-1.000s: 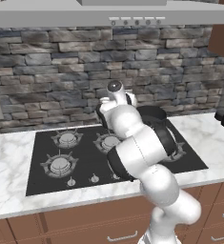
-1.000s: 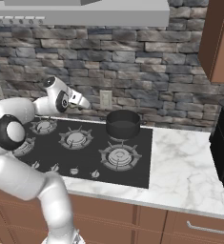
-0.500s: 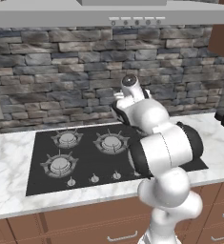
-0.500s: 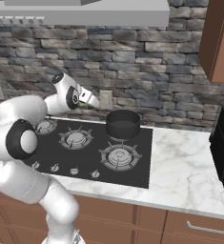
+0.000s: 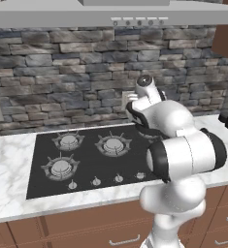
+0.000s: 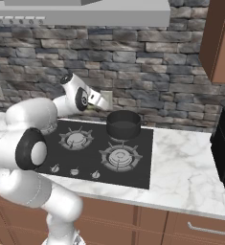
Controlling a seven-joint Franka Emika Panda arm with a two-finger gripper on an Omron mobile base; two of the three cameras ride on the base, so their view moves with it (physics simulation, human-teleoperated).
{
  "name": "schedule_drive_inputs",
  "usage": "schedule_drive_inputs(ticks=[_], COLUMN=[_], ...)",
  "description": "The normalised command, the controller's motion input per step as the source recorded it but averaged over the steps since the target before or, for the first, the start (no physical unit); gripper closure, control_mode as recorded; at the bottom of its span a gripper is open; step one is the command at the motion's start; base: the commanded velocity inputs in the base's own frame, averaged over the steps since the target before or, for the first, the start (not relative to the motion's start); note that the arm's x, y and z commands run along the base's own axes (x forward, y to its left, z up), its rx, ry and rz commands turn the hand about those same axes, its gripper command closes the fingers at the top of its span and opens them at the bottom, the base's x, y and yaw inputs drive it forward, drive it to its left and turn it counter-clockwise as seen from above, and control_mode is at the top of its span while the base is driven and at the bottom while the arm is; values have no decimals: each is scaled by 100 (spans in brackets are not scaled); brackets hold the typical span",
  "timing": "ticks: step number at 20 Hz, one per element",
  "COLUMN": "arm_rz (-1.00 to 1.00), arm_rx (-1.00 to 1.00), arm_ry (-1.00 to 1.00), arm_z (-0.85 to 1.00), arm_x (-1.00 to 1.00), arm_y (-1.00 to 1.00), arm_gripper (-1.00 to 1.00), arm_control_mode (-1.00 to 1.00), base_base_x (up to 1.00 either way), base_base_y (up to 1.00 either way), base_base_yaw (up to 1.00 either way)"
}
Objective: Turn on the burner for the pot on the stove. Wait thirty seconds for the pot to heat up. Then add the broccoli to the pot.
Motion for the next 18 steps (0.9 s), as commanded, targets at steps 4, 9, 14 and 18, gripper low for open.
schedule_drive_inputs(ticks=[4,9,14,18], arm_rz=[0,0,0,0], arm_rx=[0,0,0,0], arm_ry=[9,8,5,0], arm_z=[-5,-1,-2,-3], arm_x=[0,0,-7,-2], arm_y=[-16,-31,-35,-14], arm_gripper=[100,100,100,100], arm_control_mode=[-100,-100,-100,-100], base_base_x=[0,0,0,0], base_base_y=[0,0,0,0], base_base_yaw=[0,0,0,0])
